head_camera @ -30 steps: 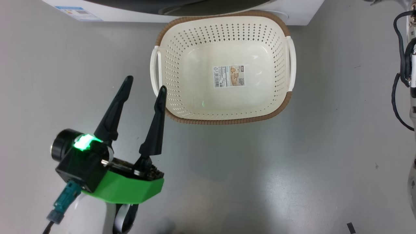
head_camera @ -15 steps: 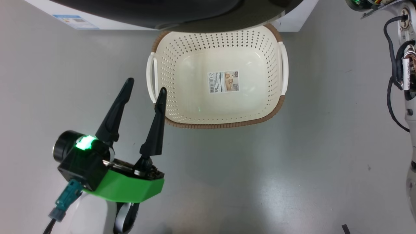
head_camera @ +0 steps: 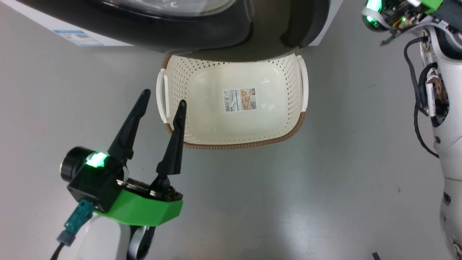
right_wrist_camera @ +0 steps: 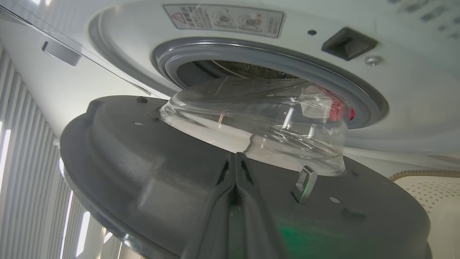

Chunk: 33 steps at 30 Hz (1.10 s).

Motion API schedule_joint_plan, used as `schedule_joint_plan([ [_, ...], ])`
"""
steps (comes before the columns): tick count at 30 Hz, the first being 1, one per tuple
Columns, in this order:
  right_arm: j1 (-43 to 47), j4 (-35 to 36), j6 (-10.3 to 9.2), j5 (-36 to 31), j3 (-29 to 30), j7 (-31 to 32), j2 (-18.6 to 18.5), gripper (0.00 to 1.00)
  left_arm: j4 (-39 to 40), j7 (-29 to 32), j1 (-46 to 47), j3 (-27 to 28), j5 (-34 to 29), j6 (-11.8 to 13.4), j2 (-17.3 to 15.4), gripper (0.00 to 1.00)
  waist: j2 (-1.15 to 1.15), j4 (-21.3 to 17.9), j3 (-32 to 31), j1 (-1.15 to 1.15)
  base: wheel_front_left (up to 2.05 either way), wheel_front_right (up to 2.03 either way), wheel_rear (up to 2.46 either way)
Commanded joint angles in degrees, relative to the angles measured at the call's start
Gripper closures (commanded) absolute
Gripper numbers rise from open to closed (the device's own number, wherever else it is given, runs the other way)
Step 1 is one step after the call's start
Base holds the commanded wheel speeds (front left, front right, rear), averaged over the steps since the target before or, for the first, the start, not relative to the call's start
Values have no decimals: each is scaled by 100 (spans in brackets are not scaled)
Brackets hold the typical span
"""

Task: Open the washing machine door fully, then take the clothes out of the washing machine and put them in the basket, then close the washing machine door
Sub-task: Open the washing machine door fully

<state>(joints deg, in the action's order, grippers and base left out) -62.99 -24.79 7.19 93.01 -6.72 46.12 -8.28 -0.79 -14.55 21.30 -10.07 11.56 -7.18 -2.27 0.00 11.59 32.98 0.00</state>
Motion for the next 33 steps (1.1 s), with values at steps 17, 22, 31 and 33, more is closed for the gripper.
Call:
schedule_joint_plan([
  [17, 361, 342, 30, -754, -116, -717, 177, 0, 118, -45, -78, 192, 32, -31, -148, 0, 0, -97, -17, 0, 0, 0, 0],
  [22, 475, 517, 30, -1134, -38, -1826, 202, 0, 120, -45, -22, 266, 109, -31, -139, 0, 0, -176, 14, 0, 0, 0, 0],
  [31, 1113, 602, 30, -2618, -323, -4571, -352, 0, 119, -45, -1, 458, 230, -31, -120, 0, 0, -391, -45, 0, 0, 0, 0],
  [33, 1224, 298, 30, -3187, -399, -5277, -477, 0, 133, -45, -17, 500, 252, -31, -115, 0, 0, -440, -72, 0, 0, 0, 0],
])
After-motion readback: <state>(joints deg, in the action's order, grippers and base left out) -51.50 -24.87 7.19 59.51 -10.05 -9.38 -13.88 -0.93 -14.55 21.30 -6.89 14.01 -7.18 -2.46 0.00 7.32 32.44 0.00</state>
